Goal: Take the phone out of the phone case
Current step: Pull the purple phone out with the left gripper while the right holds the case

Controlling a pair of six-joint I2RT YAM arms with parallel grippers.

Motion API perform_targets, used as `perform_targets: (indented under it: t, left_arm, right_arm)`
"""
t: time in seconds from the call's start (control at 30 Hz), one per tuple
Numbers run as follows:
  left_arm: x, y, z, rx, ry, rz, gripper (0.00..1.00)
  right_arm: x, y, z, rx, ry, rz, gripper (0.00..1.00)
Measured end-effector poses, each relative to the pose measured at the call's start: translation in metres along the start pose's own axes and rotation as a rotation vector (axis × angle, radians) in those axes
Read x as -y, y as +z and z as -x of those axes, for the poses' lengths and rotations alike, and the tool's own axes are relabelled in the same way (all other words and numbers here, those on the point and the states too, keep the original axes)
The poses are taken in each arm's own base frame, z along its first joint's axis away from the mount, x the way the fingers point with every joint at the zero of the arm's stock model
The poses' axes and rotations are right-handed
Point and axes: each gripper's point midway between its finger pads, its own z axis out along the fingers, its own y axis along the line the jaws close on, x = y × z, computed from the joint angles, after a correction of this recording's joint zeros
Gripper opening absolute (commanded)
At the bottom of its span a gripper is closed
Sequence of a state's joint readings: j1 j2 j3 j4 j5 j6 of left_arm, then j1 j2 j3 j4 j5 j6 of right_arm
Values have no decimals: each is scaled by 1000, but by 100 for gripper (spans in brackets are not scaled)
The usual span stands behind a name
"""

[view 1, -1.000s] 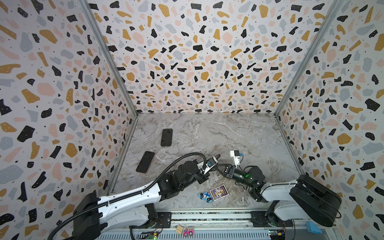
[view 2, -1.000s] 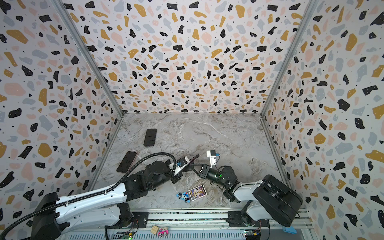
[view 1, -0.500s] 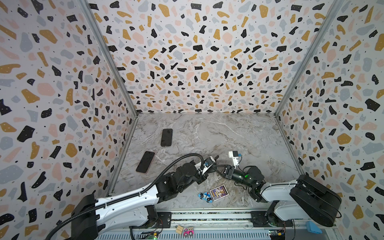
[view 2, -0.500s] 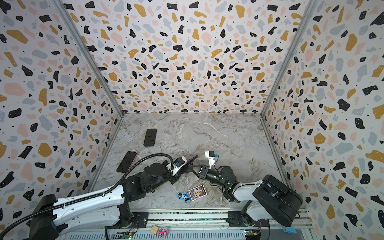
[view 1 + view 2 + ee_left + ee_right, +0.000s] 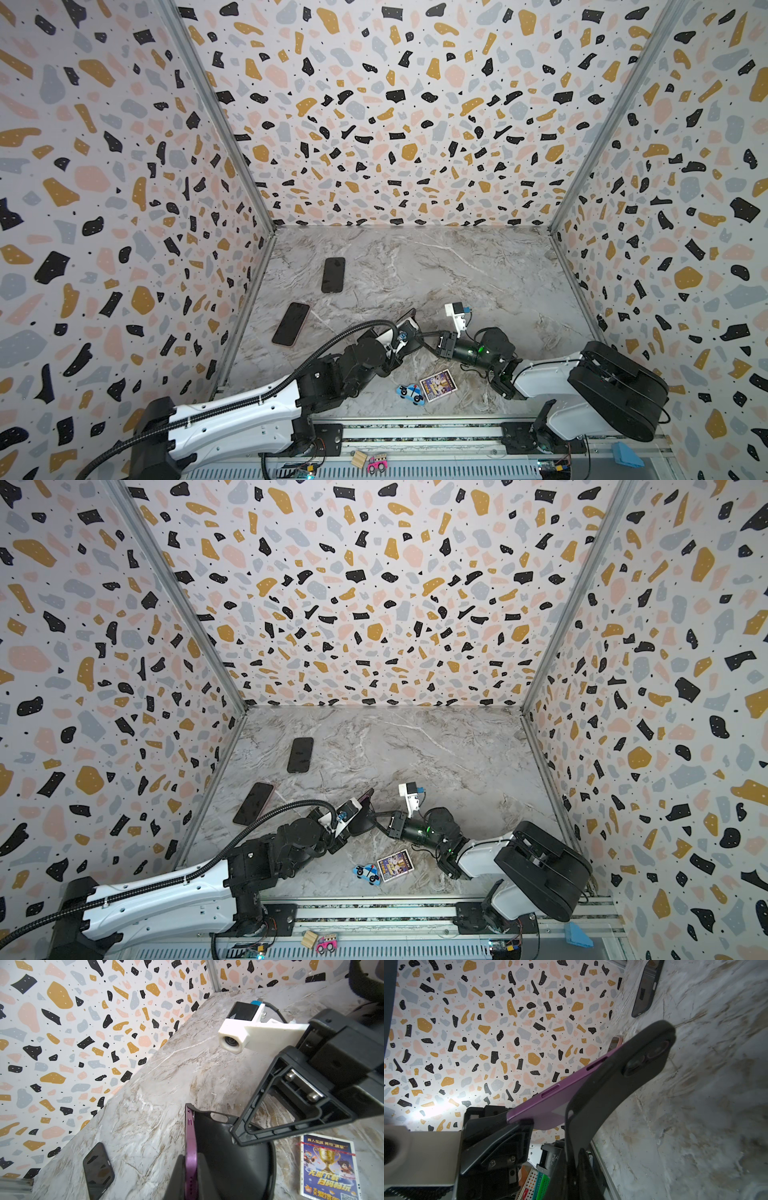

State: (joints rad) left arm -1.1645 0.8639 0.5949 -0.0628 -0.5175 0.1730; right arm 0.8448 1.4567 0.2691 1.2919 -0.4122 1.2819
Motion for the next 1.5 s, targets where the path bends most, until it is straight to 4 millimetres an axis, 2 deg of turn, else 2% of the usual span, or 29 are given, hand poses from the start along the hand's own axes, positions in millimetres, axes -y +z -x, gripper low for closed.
perform_targets:
  t: [0.3, 0.5, 0.77, 0.97, 1.1, 1.27, 1.5]
  left_arm:
    - [-14, -19, -5, -5, 3, 22, 0]
    - [-14, -22, -11, -32, 33, 16, 0]
    - [-16, -27, -8, -14, 39, 9, 0]
    - [-18, -40, 16, 79, -5, -24, 0]
    - [-22, -47, 25, 122, -28, -22, 0]
    - [-25, -41, 21, 94, -15, 11, 0]
    - [-21, -18, -4, -35, 101, 74, 0]
  right_arm:
    - [22, 5, -9, -36, 37, -28, 0]
    - [32, 7, -13, -53, 58, -36, 0]
    - [34, 6, -12, -52, 63, -33, 0]
    - [64, 1, -1, -3, 107, -151, 0]
    - [72, -2, 0, 3, 121, -190, 0]
    - [71, -5, 4, 15, 123, -201, 0]
    - [67, -15, 19, 54, 106, -224, 0]
